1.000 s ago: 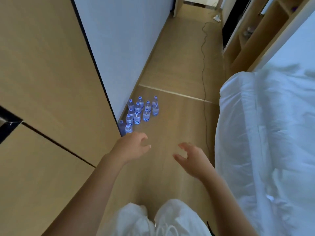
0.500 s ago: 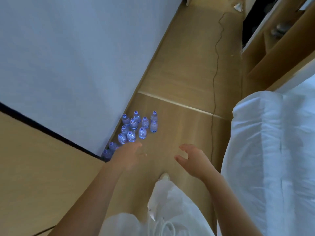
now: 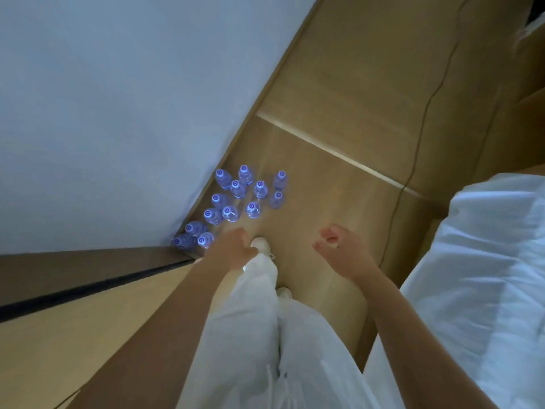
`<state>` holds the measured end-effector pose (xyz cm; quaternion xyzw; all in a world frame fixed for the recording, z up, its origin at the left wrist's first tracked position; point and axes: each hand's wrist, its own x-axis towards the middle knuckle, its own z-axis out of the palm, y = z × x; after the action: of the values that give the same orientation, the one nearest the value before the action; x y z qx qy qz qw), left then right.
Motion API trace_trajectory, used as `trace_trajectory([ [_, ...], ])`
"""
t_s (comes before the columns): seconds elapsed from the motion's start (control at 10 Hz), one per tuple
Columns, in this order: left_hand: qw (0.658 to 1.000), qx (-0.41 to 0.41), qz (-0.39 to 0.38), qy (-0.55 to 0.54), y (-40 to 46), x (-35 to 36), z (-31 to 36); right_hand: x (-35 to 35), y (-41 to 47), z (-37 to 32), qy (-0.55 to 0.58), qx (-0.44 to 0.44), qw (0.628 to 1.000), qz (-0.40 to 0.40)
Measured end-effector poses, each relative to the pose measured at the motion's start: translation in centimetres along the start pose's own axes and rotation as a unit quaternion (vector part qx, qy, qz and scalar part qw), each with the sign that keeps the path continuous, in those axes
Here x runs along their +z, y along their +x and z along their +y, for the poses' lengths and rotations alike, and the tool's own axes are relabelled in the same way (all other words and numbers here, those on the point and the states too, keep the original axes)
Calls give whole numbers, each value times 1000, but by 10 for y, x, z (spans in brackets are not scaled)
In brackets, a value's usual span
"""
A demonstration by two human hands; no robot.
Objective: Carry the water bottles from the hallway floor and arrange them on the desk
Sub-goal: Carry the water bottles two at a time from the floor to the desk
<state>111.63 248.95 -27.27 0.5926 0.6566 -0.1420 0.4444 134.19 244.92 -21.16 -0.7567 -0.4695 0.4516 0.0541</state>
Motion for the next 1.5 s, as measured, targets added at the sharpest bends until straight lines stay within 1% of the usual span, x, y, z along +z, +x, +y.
trace_trajectory([
  [0.1, 997, -48, -20, -63, 49, 5, -11, 15, 47, 0, 0, 28, 999, -31],
  [0.2, 988, -103, -50, -103, 95, 15, -23, 35, 94, 1, 5, 44, 997, -56],
  [0.3, 982, -140, -55, -118, 147, 28, -35, 54, 148, 10, 27, 84, 995, -48],
  [0.4, 980, -154, -41, -120, 208, 47, -38, 79, 217, 28, 29, 106, 993, -35],
  [0.5, 962, -190, 3, -195, 272, 80, -39, 120, 286, 50, 32, 110, 992, -52],
  [0.6, 950, -219, 42, -218, 327, 121, -45, 162, 344, 82, 25, 123, 989, -72],
  [0.7, 961, -203, 40, -181, 371, 159, -69, 203, 395, 114, 8, 114, 989, -96],
  [0.8, 966, -181, 42, -180, 412, 190, -101, 237, 441, 145, 9, 108, 990, -91],
  [0.9, 957, -136, 81, -242, 444, 207, -117, 254, 477, 167, -9, 33, 996, -80],
  [1.0, 940, -124, 119, -295, 462, 219, -126, 263, 504, 178, -3, -33, 995, -96],
  [1.1, 948, -108, 136, -268, 467, 221, -130, 268, 517, 179, 26, -51, 989, -134],
  [1.2, 941, -73, 131, -305, 463, 218, -126, 269, 516, 174, -18, -64, 991, -113],
  [1.3, 946, -83, 124, -288, 441, 211, -115, 260, 498, 163, -62, -60, 989, -120],
  [1.4, 937, -93, 122, -314, 399, 196, -98, 241, 455, 145, -54, -50, 990, -119],
  [1.5, 929, -93, 125, -336, 344, 172, -80, 213, 396, 119, -73, -84, 989, -100],
])
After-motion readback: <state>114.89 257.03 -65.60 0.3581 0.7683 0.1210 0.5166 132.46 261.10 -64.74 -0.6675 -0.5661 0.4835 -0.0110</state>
